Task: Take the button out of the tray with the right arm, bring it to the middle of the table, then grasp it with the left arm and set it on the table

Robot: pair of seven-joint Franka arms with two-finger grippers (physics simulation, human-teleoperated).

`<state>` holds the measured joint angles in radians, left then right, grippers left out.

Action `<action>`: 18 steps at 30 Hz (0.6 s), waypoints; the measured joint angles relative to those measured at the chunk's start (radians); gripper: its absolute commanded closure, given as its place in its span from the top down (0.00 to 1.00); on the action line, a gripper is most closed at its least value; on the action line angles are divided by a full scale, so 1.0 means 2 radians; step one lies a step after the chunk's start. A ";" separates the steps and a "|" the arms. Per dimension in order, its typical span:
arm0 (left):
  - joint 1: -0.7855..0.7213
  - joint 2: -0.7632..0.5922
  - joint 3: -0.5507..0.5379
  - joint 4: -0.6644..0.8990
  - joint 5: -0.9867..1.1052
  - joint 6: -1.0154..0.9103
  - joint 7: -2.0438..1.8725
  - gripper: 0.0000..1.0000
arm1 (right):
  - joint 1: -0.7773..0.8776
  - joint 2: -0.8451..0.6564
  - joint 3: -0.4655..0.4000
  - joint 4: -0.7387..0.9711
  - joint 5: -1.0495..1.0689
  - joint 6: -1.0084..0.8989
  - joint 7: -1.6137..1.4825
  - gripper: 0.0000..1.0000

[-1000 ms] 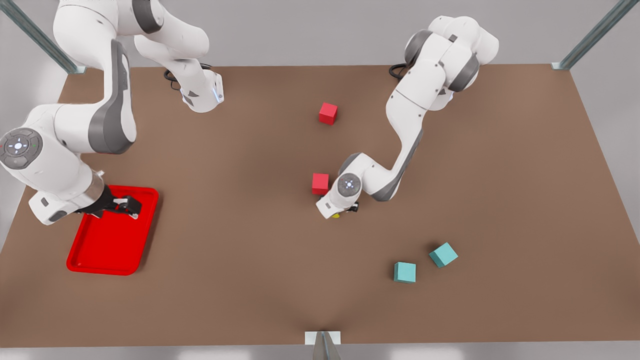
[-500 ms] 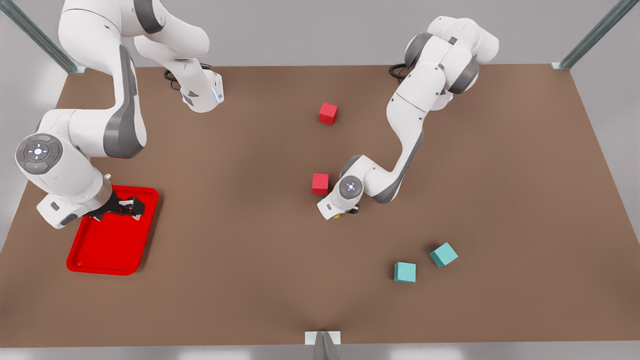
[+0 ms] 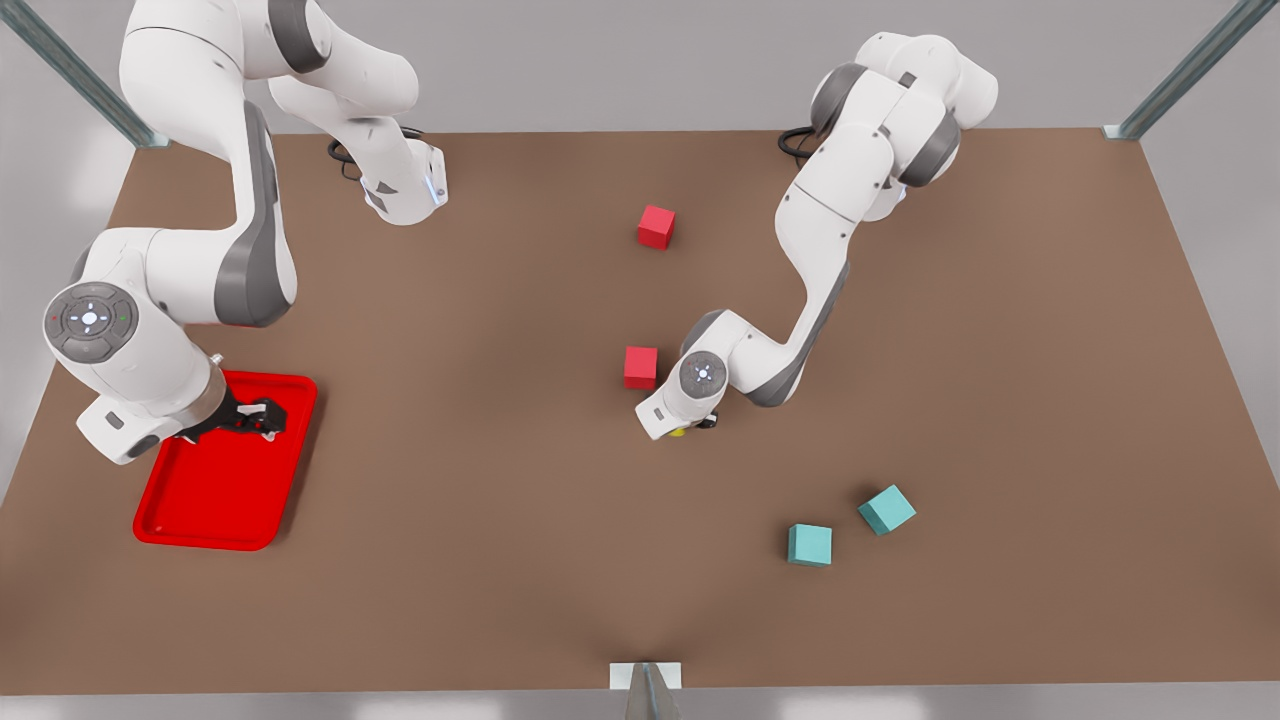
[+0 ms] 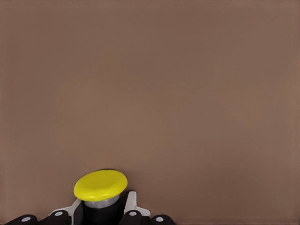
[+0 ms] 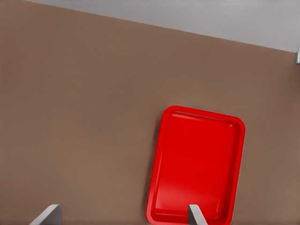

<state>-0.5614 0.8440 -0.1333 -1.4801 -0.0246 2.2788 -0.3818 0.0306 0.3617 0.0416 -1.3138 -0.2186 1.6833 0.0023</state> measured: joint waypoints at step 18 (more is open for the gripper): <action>-0.033 -0.009 0.021 0.117 0.280 -0.114 -0.240 0.45 | 0.000 0.001 0.000 0.000 -0.001 0.001 -0.006 1.00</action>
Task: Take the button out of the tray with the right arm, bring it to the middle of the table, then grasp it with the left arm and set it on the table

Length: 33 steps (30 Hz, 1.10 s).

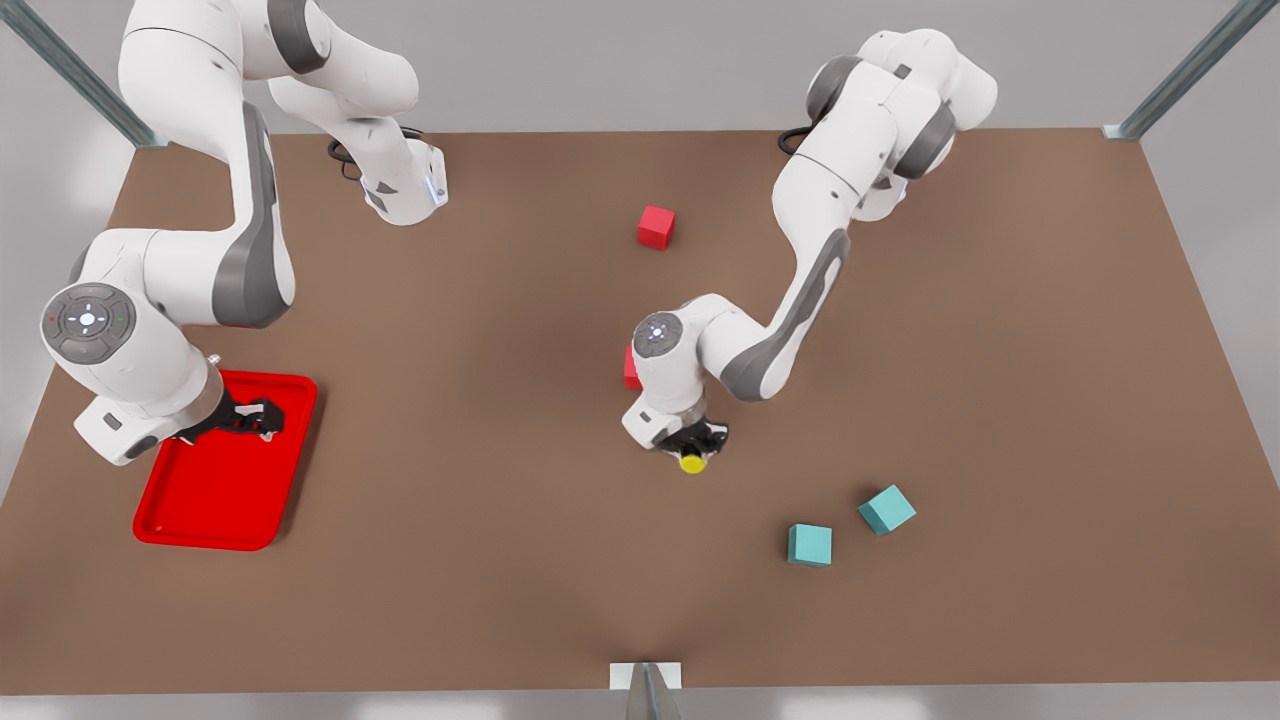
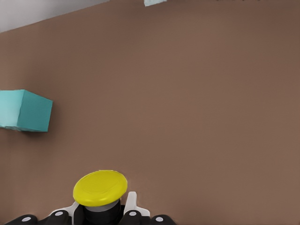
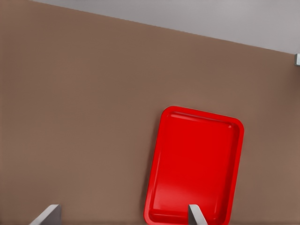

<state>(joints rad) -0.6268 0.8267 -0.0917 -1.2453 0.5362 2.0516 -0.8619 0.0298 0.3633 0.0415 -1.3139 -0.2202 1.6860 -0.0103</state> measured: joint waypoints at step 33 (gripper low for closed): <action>0.025 0.118 0.027 -0.011 0.251 -0.300 -0.724 0.46 | 0.006 0.000 0.001 -0.001 0.000 -0.001 -0.002 1.00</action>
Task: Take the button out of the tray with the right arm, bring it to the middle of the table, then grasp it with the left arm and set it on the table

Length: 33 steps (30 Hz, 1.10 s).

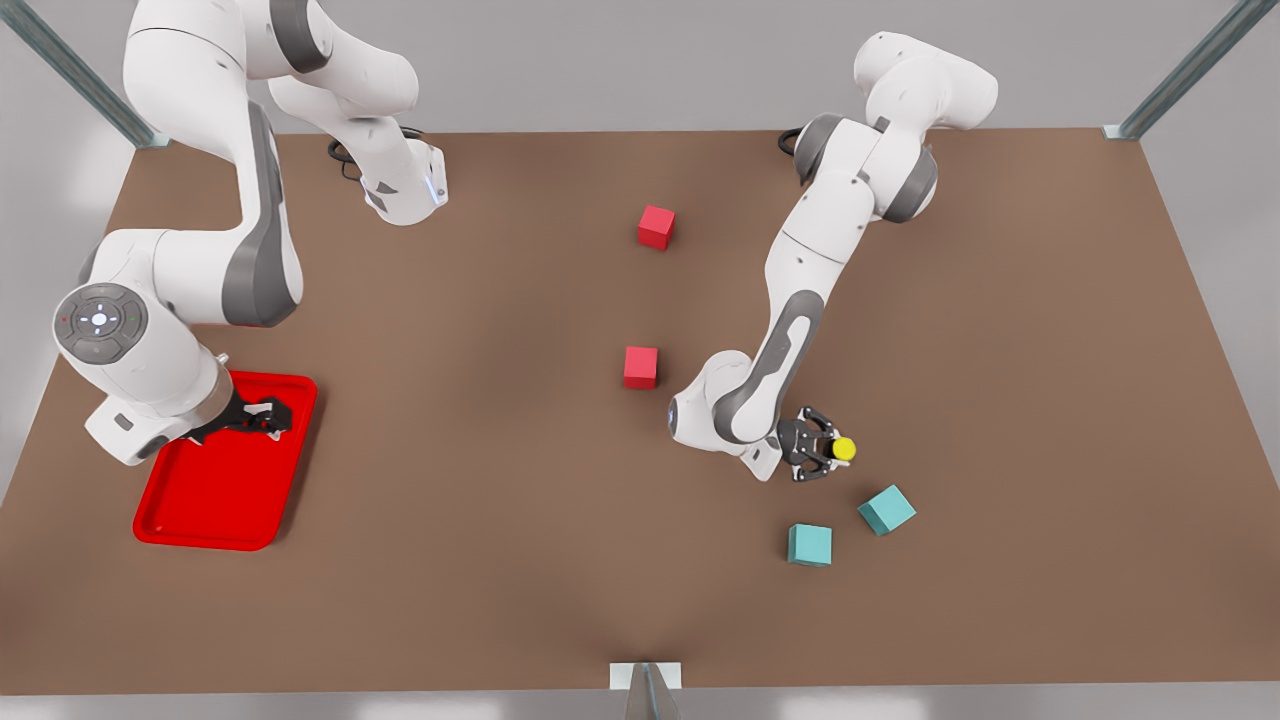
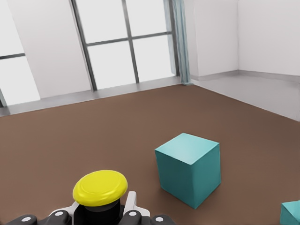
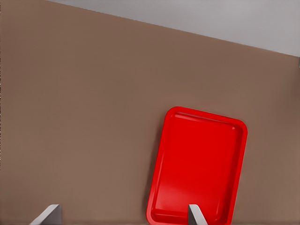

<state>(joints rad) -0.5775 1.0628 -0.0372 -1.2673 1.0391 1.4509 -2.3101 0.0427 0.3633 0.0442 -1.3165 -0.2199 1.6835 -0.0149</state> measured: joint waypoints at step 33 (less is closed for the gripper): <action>0.132 -0.354 -0.001 0.099 -0.416 -0.087 0.263 1.00 | 0.009 0.000 0.000 0.000 -0.001 0.000 0.000 1.00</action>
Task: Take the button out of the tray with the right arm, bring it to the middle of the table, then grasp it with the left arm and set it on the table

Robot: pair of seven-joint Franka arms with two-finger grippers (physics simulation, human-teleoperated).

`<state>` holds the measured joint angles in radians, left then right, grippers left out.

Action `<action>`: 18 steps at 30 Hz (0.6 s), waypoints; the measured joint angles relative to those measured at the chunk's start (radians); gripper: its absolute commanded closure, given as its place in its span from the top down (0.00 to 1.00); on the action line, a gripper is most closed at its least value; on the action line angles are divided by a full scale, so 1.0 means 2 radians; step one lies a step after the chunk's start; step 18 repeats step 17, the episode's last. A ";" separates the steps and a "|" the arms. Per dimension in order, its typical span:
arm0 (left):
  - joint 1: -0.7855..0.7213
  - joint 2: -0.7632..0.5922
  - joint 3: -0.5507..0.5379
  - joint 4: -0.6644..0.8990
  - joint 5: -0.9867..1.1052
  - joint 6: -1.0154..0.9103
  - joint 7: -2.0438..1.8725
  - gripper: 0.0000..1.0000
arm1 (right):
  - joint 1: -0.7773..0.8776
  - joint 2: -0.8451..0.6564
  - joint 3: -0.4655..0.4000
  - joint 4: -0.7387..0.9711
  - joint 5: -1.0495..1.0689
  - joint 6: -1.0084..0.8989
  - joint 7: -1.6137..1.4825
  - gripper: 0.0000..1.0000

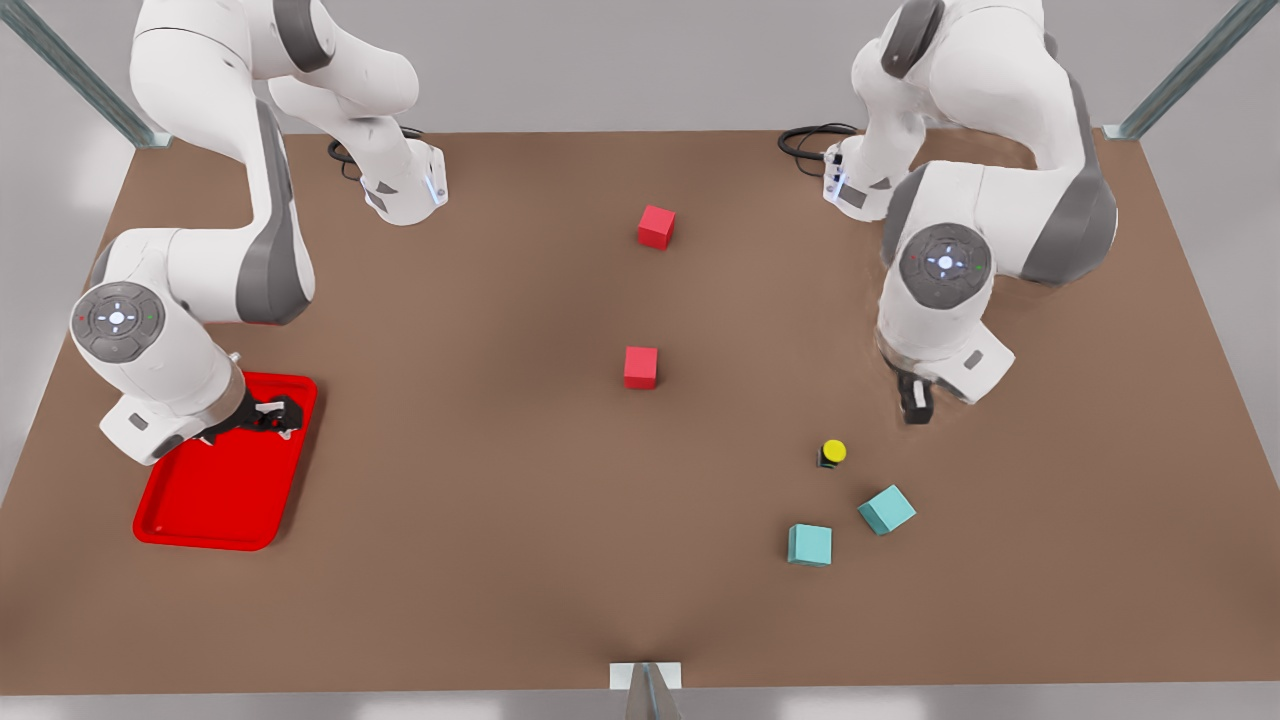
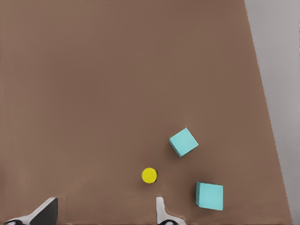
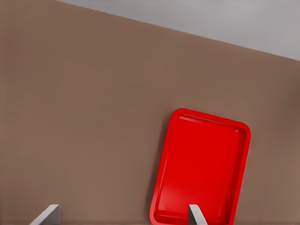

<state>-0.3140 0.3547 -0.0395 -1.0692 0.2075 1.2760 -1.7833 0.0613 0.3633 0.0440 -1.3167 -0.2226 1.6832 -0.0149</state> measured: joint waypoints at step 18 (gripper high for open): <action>0.027 -0.150 -0.008 -0.220 -0.053 0.077 0.603 1.00 | 0.002 0.000 0.000 0.000 0.000 0.000 0.000 1.00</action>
